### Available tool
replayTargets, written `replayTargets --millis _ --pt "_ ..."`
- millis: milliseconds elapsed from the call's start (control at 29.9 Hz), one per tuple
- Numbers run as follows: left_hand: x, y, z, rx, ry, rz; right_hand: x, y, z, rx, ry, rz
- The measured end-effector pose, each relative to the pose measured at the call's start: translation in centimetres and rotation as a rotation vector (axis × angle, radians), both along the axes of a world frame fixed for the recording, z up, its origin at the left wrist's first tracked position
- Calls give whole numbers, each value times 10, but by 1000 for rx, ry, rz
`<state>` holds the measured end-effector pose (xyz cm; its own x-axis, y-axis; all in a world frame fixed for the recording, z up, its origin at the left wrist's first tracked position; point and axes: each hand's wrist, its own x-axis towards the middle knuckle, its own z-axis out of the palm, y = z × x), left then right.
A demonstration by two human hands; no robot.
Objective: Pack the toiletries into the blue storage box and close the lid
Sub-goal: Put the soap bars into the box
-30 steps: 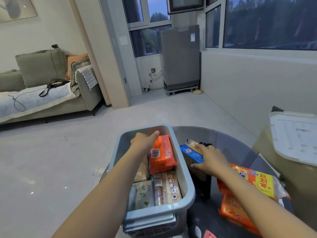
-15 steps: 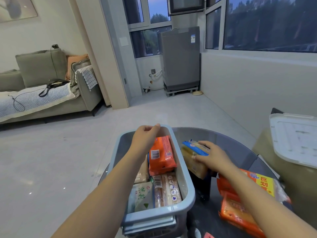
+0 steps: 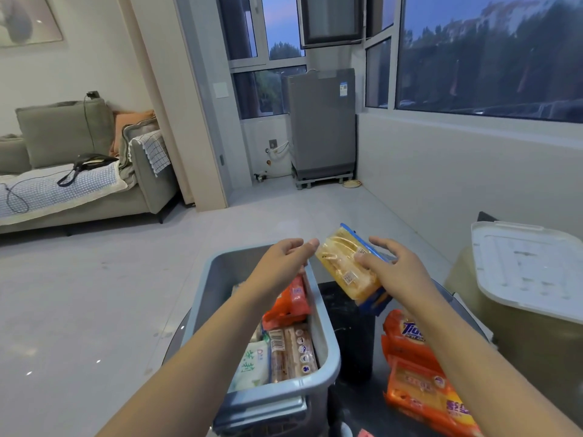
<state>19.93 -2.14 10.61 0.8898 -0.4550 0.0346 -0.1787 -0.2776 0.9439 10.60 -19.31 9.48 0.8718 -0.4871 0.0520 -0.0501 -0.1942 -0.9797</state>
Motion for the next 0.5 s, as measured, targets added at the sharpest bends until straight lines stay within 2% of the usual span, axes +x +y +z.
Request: replayTargets --millis 134,301,501 --pt "-9 -4 10 25 2 -27 -10 3 18 150 -120 26" --pt "-24 -3 23 -223 238 -203 -20 20 30 306 -183 159" --pt "-30 25 34 -271 307 -150 -26 47 31 219 -89 284"
